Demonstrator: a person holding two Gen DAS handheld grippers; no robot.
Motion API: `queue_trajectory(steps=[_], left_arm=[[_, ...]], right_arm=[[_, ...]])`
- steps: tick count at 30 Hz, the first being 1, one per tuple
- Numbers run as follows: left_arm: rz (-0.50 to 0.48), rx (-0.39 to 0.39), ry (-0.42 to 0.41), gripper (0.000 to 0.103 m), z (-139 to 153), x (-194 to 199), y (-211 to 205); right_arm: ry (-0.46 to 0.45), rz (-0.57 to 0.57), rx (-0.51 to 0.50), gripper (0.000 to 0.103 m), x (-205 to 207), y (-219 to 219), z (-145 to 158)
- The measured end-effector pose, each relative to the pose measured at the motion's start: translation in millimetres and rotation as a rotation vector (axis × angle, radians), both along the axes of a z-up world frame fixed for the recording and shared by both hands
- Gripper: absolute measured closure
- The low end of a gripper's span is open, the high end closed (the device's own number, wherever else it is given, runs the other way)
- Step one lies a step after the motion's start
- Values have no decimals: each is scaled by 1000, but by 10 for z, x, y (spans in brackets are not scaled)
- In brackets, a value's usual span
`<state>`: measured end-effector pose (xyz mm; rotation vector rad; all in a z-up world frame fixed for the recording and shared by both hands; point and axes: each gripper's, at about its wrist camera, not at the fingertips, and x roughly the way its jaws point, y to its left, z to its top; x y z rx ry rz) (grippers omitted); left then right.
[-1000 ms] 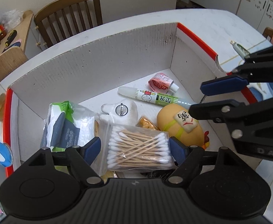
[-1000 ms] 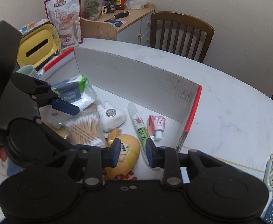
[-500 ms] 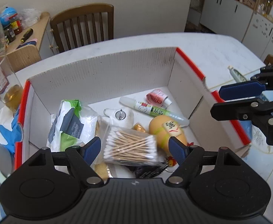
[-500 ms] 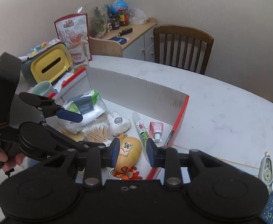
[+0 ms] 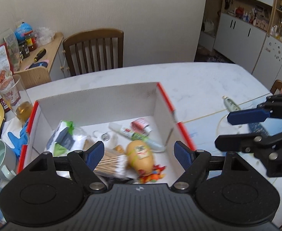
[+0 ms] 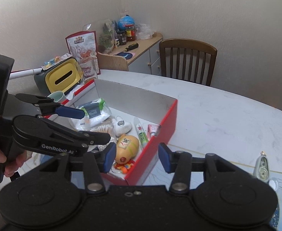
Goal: Organize objects
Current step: 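Move both grippers back to the correction tape and round tin lid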
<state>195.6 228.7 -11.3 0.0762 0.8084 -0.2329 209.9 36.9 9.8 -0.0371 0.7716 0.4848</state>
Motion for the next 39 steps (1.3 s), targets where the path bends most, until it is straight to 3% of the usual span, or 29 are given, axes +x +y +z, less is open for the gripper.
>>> queue_trajectory(steps=[2,7,13,20,22,28,31,39], left_arm=[[5,-4,-13,24,55,-56,-123],[35,-25,-30,23,142,-132,-433],[63,-50,-40,22,141,-180,-808],[27,-87,-19,20,39,-174,-1295],[10,-93,-13,14,-10,-162,-1453],[-44,-114,6,10,-162,-58,-1923],[-47,-121,13,0,-239,54,-2145],[-28,-100,36,0,-439,509,-2633]], right_arm=[[-7,4,4,43,-49,-116,16],[-39,17,12,37,-168,-441,57],[-63,19,14,23,-326,-920,45],[-52,-37,6,11,-418,-1555,-94],[-46,-67,3,10,-426,-1743,-140],[-17,-169,-16,10,-394,-2290,-339],[-8,-210,-35,10,-353,-2491,-447],[-5,-252,-98,10,-194,-2760,-734]])
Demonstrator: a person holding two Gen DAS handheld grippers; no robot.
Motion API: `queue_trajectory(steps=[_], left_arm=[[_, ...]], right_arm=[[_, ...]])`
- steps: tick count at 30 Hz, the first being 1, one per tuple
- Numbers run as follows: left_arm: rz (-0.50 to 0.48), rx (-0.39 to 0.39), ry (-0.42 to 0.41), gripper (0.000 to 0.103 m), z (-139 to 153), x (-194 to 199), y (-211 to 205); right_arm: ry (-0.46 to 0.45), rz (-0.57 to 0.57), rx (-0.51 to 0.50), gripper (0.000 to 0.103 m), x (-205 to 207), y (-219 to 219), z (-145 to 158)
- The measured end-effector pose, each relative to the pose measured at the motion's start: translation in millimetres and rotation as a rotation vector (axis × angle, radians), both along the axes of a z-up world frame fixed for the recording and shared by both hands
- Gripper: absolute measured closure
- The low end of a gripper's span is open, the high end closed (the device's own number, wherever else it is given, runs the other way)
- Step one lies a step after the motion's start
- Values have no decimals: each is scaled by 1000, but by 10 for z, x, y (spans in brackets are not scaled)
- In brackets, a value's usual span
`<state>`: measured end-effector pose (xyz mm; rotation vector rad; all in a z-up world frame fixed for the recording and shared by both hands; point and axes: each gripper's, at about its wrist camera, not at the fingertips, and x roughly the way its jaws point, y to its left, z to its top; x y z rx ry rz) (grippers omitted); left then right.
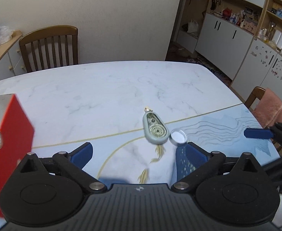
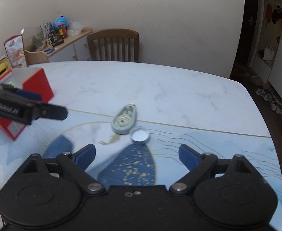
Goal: Organize objects
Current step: 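Move both grippers back to the correction tape and round tin lid, then grasp the grey-green correction tape with the left gripper while the right grasps the tin lid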
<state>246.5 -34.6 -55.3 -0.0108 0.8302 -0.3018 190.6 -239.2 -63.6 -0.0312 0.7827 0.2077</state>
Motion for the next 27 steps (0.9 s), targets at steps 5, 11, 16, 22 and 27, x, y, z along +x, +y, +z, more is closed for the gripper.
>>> queue_trajectory(steps=[5,11,16,22,27], left_arm=[[10,34,12,0,-169,328,-225],[22,57,80,0,-463,687,-401],[28,77,95,0,-590,891,-544],[67,82,136,0,-766,1071,-630],[80,118,140,0,-886,1129,-708]], right_arm=[[4,0,-23,10,139,-19,-157],[22,22,-47,11,286,-27,-341],[47,27,-45,14,440,-29,-483],[57,31,-56,17,581,-6,-605],[54,34,-63,21,635,23,-674]])
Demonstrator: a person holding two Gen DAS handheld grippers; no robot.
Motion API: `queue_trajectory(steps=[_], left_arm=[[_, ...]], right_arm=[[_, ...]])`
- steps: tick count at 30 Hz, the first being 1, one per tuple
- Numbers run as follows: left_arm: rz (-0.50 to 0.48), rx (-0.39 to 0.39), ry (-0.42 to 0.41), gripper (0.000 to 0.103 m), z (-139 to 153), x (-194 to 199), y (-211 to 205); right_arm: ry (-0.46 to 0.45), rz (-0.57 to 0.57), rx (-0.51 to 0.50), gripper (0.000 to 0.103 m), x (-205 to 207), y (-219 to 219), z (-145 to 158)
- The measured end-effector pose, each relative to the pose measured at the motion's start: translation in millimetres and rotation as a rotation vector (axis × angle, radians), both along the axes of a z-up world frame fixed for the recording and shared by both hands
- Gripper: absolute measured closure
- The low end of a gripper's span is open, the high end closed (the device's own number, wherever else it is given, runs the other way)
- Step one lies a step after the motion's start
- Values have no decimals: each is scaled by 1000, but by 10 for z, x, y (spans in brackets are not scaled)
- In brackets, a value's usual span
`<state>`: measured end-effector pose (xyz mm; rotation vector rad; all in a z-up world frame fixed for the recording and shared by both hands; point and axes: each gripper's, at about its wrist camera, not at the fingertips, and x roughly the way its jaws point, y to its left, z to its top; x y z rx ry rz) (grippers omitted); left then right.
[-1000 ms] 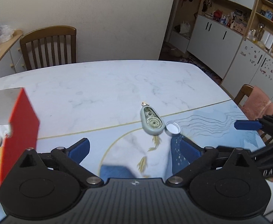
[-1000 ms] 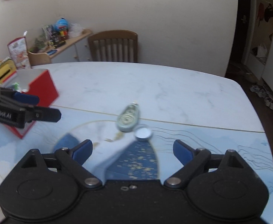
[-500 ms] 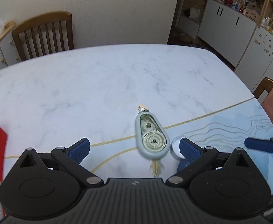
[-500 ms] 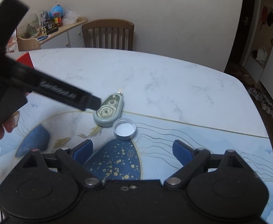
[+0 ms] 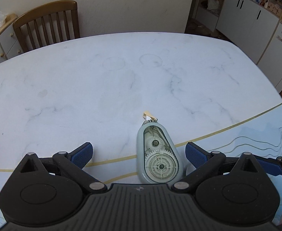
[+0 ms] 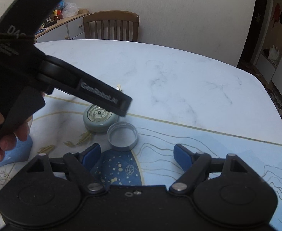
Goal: Organize objects
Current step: 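Grasp the grey-green correction tape with the left gripper while the right grasps the tin lid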
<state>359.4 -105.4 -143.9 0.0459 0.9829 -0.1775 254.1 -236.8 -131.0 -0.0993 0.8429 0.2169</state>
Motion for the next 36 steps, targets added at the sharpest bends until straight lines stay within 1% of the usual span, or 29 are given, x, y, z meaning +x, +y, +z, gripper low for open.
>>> queue_trajectory(steps=[6,10,13,17,21,24,26,27,29,30,31,32,34,35,36], left_arm=[[2,40,-8,0,-91,4,-85],[5,52,-8,0,-145,-20,-106],[-4,52,-19,0,-152,-36,-114],[6,48,-39,0,-174,-75,-101],[-7,43,-50,1,-171,-97,-107],[-12,46,-60,4,-170,-121,-108],[-24,43,-67,10,-162,-131,-113],[-33,45,-71,13,-156,-146,-128],[-48,42,-79,27,-137,-180,-163],[-60,42,-82,30,-127,-194,-180],[-72,42,-84,38,-116,-205,-197],[-82,40,-86,46,-109,-219,-212],[-99,39,-86,52,-89,-245,-239],[-100,36,-82,52,-90,-249,-242],[-102,33,-78,52,-88,-253,-238]], right_arm=[[1,16,4,27,50,53,-64],[-3,31,2,30,50,91,-92],[-1,31,0,35,62,93,-114],[-12,33,8,37,62,96,-110],[-18,35,23,38,53,96,-111],[-23,37,27,46,23,99,-101],[-23,40,28,53,7,96,-89],[-23,40,27,55,-5,95,-84],[-23,37,27,61,-17,106,-73],[-23,33,27,63,-26,93,-68],[-23,28,27,65,-38,87,-62],[-22,23,27,65,-53,87,-50],[-20,16,27,65,-89,81,-41],[-19,11,22,65,49,106,-47],[-18,6,20,65,41,100,-50]])
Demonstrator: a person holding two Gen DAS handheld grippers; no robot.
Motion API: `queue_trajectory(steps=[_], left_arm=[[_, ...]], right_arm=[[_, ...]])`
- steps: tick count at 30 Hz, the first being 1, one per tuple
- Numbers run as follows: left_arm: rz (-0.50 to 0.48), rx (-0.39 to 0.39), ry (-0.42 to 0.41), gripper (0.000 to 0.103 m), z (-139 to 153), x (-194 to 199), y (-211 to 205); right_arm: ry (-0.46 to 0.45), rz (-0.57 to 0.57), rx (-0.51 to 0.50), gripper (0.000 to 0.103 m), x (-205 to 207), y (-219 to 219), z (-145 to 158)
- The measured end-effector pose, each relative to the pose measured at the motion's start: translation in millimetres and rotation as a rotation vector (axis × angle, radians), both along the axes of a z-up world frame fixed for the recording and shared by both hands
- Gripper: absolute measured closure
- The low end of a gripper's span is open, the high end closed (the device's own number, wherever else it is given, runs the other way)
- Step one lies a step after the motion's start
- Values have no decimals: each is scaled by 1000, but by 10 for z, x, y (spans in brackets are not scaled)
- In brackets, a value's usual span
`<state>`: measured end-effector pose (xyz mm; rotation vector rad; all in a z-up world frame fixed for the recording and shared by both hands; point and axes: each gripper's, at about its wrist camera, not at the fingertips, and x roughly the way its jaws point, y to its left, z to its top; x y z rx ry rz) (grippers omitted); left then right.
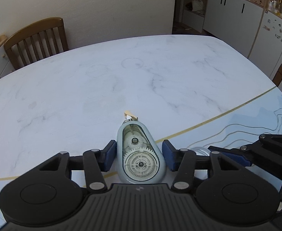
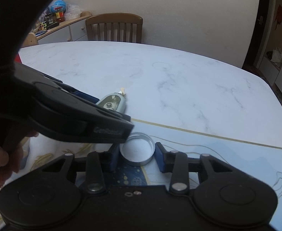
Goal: Organize objects
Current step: 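Grasp the grey-green correction tape with the left gripper while the right grasps the tin lid, then lift and carry the correction tape and tin lid with both grippers over the red box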
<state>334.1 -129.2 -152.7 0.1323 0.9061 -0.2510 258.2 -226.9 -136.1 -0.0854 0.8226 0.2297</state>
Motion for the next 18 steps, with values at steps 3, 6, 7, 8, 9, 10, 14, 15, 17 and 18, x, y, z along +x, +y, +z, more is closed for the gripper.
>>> queue_trajectory(steps=[3,6,7,8,9,10,14,15,17,18], left_arm=[[-1,1,11,53,4,-4,21],[1,2,23,54,16,-29,61],[0,1,24,55,21,-52,78],[-2,-1,25,55,33,-72,91],[-1,-4,27,55,45,-94,109],[0,-10,29,55,60,-121,134],[3,-42,36,55,125,-231,245],[5,-49,39,55,141,-264,278],[8,-58,43,55,176,-342,345],[8,-60,40,55,199,-385,381]], right_arm=[[10,-19,6,65,1,-89,-13],[13,-40,16,65,1,-142,34],[14,-46,17,65,26,-157,54],[14,-50,17,65,24,-159,68],[13,-54,15,65,12,-161,86],[13,-57,15,65,7,-158,108],[7,-69,21,65,-96,-136,187],[6,-70,23,65,-123,-124,208],[6,-73,29,65,-193,-93,256],[6,-72,35,65,-229,-84,284]])
